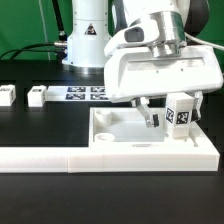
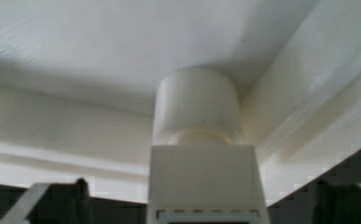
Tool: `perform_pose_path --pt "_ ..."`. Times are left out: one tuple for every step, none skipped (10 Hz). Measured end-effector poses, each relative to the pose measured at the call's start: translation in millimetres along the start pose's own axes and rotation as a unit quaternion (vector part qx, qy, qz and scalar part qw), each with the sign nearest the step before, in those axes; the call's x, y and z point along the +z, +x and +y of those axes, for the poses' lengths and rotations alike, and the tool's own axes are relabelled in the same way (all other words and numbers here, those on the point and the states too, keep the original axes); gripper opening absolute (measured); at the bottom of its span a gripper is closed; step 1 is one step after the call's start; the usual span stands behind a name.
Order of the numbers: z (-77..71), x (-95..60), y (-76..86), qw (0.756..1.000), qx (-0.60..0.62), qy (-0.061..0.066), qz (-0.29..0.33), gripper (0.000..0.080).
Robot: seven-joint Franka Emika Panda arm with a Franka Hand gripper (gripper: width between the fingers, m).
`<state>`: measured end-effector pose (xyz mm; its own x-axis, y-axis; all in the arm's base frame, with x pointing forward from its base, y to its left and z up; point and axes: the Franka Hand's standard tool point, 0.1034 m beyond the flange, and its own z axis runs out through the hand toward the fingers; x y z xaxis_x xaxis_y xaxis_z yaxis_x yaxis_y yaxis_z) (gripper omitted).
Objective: Assemble square table
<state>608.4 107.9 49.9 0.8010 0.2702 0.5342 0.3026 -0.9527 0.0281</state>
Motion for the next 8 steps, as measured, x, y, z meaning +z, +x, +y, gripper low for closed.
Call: perform_pose_path --pt "0.7 -3.5 2.7 1.000 -0.001 -0.001 0.001 0.0645" --pt "2.8 -7.9 6.2 1.000 -0.001 -0.002 0.003 0.0645" --pt "5.2 -13.6 11.2 1.000 -0.002 -0.002 0.002 0.0649" --pt "6.1 -21.2 19.0 1.000 -0.003 -0.002 0.003 0.0649" --pt "6.5 -25.5 23.5 1.000 -0.004 -0.002 0.002 0.0649" --pt "7.7 -31.2 29.7 1.000 -0.005 -0.002 0.003 0.0649" --pt "8.2 -33.5 32.8 1.000 -0.005 -0.002 0.003 0.0649" --pt "4.4 -30.8 29.4 1.000 -0.006 0.005 -0.013 0.0649"
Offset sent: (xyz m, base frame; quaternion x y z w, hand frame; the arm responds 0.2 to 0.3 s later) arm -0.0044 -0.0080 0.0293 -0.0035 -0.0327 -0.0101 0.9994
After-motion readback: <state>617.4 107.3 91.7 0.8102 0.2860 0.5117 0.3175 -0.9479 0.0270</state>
